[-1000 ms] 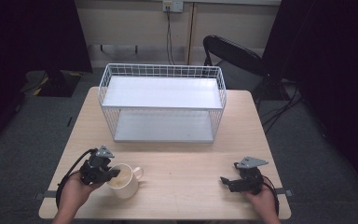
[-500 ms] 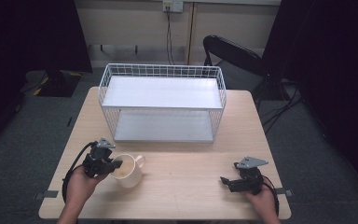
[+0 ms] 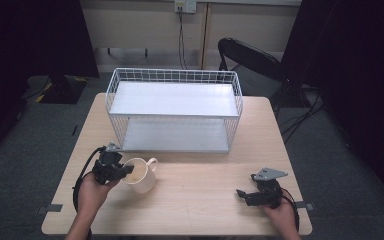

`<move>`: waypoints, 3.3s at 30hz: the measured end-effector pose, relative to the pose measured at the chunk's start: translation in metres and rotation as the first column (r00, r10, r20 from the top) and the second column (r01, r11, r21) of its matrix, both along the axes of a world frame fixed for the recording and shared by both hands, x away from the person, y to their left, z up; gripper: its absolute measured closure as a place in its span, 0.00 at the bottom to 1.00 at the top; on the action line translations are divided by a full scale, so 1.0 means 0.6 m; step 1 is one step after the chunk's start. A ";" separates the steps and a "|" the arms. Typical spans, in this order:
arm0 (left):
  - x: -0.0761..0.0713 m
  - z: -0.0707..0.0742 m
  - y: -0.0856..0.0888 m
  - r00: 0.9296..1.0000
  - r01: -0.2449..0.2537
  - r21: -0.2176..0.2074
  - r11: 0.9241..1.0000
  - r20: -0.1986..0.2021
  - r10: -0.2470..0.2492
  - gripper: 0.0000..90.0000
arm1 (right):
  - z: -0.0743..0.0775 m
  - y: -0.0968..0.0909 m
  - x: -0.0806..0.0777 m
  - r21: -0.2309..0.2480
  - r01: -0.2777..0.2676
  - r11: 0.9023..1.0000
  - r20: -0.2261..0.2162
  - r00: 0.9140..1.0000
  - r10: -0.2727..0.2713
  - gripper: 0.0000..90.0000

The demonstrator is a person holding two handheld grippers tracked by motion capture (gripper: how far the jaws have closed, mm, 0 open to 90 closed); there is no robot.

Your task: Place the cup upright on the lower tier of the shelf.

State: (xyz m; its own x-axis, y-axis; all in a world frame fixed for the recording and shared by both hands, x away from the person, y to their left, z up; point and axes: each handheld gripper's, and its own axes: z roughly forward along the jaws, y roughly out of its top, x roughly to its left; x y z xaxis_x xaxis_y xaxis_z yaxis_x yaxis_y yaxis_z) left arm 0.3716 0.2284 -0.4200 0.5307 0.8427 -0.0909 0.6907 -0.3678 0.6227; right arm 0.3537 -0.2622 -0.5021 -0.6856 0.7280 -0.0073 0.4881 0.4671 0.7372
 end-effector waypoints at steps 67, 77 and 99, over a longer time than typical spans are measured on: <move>0.077 -0.006 -0.055 0.954 -0.228 -0.127 0.965 0.168 0.247 0.93 | 0.000 0.000 -0.001 0.001 0.002 1.000 0.000 1.000 -0.002 0.16; 0.082 -0.012 -0.067 0.944 -0.247 -0.146 0.958 0.189 0.272 0.93 | 0.000 0.000 -0.002 0.001 0.001 1.000 0.000 1.000 -0.001 0.16; 0.099 -0.018 -0.089 0.906 -0.325 -0.136 0.936 0.240 0.349 0.93 | 0.000 -0.001 -0.002 0.000 -0.002 1.000 0.000 1.000 0.002 0.16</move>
State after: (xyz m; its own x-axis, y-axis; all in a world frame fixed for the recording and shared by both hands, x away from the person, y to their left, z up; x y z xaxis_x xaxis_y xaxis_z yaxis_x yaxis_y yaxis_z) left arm 0.4311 0.1753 -0.4309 0.2316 0.9699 -0.0747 0.5755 -0.0747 0.8144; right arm 0.3522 -0.2628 -0.5021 -0.6871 0.7266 -0.0070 0.4874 0.4681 0.7371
